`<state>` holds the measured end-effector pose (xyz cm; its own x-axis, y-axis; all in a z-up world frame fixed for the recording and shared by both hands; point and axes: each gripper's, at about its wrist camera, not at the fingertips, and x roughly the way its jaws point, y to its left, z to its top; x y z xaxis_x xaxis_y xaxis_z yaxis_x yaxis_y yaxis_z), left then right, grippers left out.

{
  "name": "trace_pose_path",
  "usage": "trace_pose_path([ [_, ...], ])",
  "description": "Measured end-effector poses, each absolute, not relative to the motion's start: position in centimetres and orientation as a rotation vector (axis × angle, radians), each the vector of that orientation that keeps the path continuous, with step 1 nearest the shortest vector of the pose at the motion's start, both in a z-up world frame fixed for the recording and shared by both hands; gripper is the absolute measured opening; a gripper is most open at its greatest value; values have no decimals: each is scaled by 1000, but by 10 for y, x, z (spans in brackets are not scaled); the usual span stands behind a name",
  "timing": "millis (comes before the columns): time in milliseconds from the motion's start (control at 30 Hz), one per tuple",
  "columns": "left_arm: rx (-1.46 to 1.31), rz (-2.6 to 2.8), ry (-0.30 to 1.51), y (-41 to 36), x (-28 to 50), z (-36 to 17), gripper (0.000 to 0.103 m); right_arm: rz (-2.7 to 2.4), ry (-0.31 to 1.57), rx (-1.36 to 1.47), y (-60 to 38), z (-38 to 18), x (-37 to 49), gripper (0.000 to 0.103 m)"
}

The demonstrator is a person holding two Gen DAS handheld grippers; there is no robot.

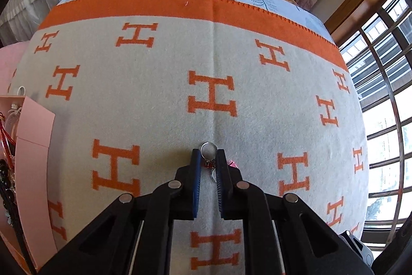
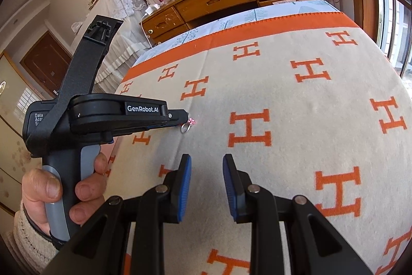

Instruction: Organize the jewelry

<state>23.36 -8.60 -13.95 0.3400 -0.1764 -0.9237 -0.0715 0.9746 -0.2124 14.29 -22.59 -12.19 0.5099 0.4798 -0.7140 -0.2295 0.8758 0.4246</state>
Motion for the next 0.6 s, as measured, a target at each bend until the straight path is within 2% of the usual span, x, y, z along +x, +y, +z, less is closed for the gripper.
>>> trace_pose_path([
  [67,-238,-78,1222,-82,232,-138,5,439,950,294,-224,-123,143,26],
  [600,-373,-117,1088,8,161,-114,5,386,1061,296,-169,-140,196,26],
])
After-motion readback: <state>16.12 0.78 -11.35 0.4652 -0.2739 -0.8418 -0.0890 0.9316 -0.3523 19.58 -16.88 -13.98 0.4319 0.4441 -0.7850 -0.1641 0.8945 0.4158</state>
